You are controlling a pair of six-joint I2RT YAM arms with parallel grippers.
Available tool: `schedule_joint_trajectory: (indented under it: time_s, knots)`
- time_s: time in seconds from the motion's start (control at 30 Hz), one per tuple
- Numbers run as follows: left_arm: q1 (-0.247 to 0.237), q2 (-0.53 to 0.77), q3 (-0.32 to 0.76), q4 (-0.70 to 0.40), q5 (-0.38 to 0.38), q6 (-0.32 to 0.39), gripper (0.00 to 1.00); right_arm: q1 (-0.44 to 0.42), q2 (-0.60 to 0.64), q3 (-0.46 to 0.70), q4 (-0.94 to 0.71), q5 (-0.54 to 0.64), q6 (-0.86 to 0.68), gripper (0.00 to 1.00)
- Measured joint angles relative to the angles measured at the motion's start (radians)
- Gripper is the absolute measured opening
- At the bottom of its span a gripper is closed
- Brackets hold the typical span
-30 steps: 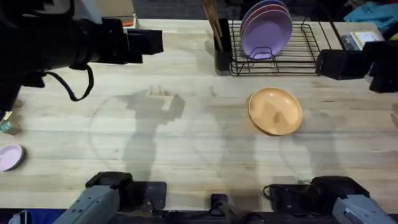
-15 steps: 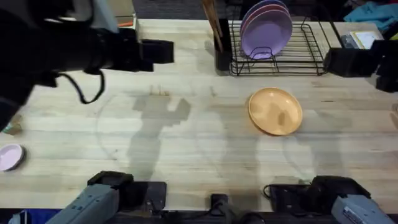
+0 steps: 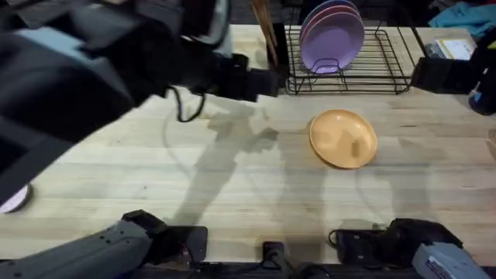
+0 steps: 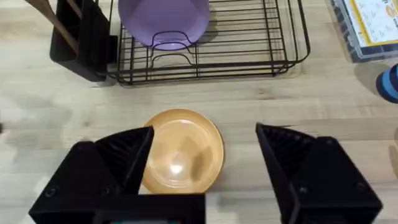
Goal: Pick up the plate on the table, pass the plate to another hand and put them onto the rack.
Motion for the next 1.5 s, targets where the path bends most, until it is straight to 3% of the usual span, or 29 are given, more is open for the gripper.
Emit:
schedule_joint_trajectory:
  time_s: [0.23,0.33,0.37,0.57,0.87,1.07,1.13,1.5]
  knots:
    - [-0.144,0.088,0.0,0.084,-0.086,-0.122,0.995,0.0,0.0,0.0,0.0,0.0,0.0,0.998]
    - [-0.191,0.124,0.0,0.137,-0.117,-0.192,0.995,0.0,0.0,0.0,0.0,0.0,0.0,0.998]
    - [-0.229,0.159,0.0,0.192,-0.134,-0.244,0.995,0.0,0.0,0.0,0.0,0.0,0.0,0.997]
    - [-0.298,0.239,0.0,0.268,-0.144,-0.328,0.995,0.0,0.0,0.0,0.0,0.0,0.0,0.997]
    - [-0.397,0.379,0.0,0.316,-0.208,-0.41,0.995,0.0,0.0,0.0,-0.001,0.0,0.0,0.997]
    - [-0.475,0.442,0.0,0.374,-0.243,-0.428,0.995,0.0,0.0,0.0,-0.017,0.0,0.0,0.997]
    - [-0.513,0.458,0.0,0.377,-0.299,-0.447,0.995,0.0,0.0,0.0,-0.023,0.0,0.0,0.998]
    - [-0.555,0.48,0.002,0.475,-0.397,-0.479,0.995,0.0,0.0,0.0,-0.05,0.0,0.0,0.998]
